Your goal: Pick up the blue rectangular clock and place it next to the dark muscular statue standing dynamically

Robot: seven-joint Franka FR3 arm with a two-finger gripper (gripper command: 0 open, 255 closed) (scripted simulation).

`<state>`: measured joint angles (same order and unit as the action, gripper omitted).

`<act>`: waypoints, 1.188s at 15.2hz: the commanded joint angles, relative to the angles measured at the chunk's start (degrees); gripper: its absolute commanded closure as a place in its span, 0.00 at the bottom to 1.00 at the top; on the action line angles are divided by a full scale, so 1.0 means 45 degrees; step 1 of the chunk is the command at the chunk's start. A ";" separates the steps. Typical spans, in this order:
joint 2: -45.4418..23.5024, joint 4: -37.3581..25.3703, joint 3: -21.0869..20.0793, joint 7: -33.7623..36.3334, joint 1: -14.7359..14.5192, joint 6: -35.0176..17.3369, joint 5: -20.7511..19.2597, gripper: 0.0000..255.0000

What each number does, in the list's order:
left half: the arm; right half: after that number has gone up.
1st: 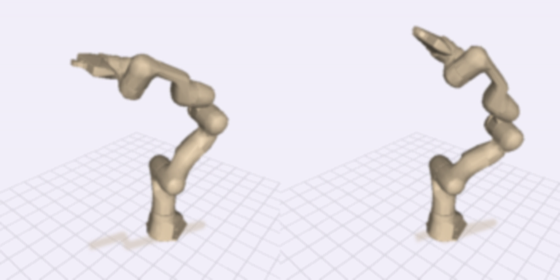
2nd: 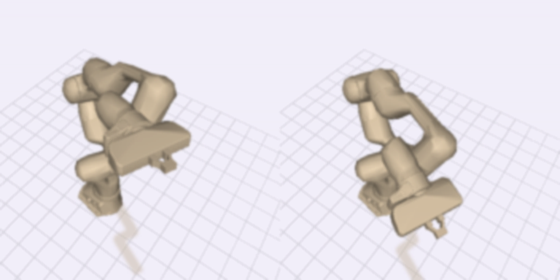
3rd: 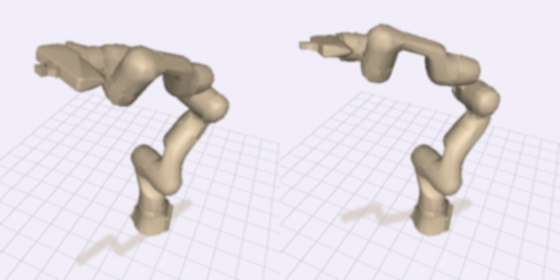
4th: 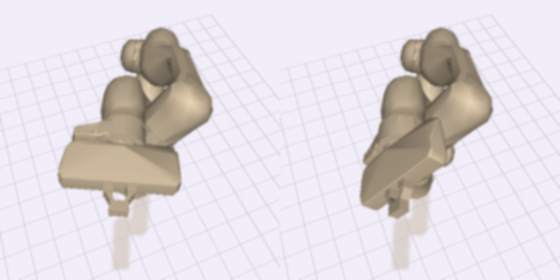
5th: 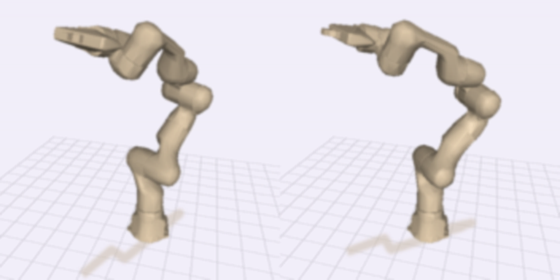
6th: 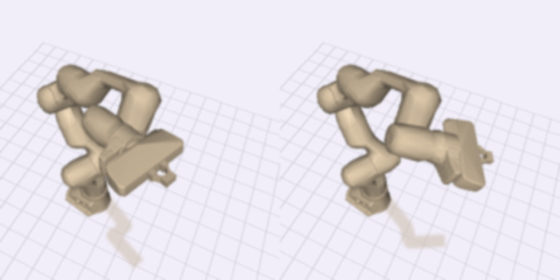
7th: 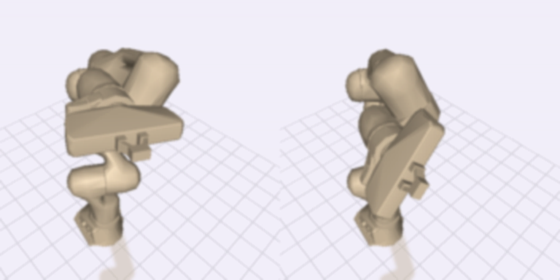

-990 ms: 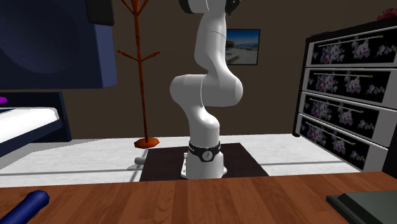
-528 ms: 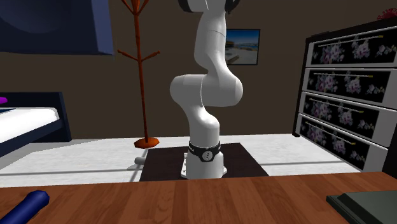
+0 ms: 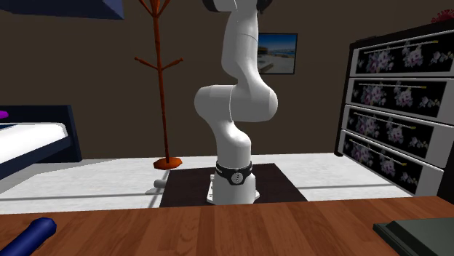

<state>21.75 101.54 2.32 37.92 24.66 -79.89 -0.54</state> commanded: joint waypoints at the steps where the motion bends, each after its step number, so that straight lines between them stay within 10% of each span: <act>1: -0.0119 -0.0459 -0.0011 0.0012 -0.0007 0.0340 0.0008 1.00; 12: -0.1281 -0.3646 0.0009 -0.0017 -0.0016 0.2366 0.0043 1.00; 18: 0.0581 -0.1968 -0.1078 0.1583 -0.0453 0.2539 0.0445 1.00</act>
<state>22.98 91.57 -1.75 43.84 22.92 -68.73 1.10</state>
